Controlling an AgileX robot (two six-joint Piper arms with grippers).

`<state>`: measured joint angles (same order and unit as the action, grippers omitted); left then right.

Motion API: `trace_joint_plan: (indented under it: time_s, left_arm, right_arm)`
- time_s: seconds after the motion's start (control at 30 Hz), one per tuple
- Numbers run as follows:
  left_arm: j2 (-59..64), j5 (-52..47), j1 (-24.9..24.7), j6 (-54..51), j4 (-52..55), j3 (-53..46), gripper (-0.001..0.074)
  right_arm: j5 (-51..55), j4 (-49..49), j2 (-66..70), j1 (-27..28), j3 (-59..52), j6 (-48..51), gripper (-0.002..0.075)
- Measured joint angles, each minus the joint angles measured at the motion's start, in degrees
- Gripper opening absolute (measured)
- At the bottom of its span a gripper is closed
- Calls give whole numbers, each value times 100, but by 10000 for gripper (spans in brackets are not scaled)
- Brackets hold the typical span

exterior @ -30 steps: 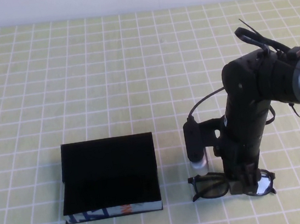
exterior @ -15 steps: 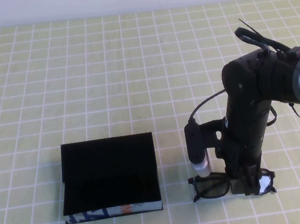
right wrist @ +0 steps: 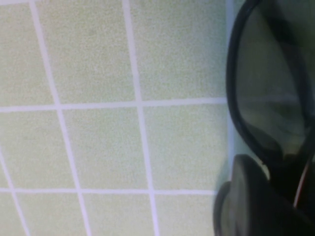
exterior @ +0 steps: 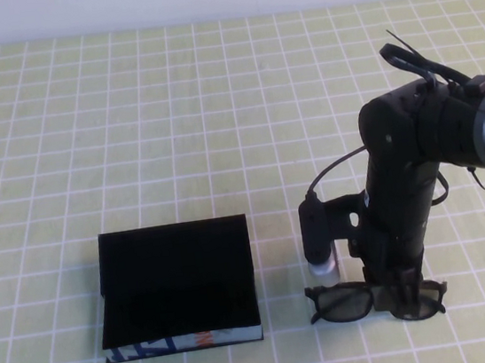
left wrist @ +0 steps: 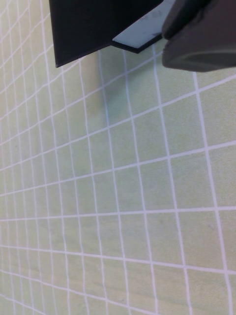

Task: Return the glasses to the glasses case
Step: Pick up the glasses from the table, then place the glasses in the glasses case

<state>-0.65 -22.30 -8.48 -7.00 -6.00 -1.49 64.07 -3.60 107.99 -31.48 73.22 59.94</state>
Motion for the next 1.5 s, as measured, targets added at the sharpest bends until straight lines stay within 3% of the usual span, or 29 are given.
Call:
trace_joint_plan:
  time_s: [0.23,0.5,0.87,1.17,1.5]
  left_arm:
    - [0,0,0,0,0,0,-2]
    - [0,0,0,0,0,0,-2]
    - [0,0,0,0,0,0,-2]
    - [0,0,0,0,0,0,-2]
    - [0,0,0,0,0,0,-2]
  right_arm:
    - [55,-4,-34,0,14,-7,41]
    - [333,17,-153,-58,26,-387,40]
    - [541,276,-871,-1033,682,-1354,38]
    - [577,360,-17,-1858,2235,-1426,38]
    - [590,522,956,-2296,3258,-1414,38]
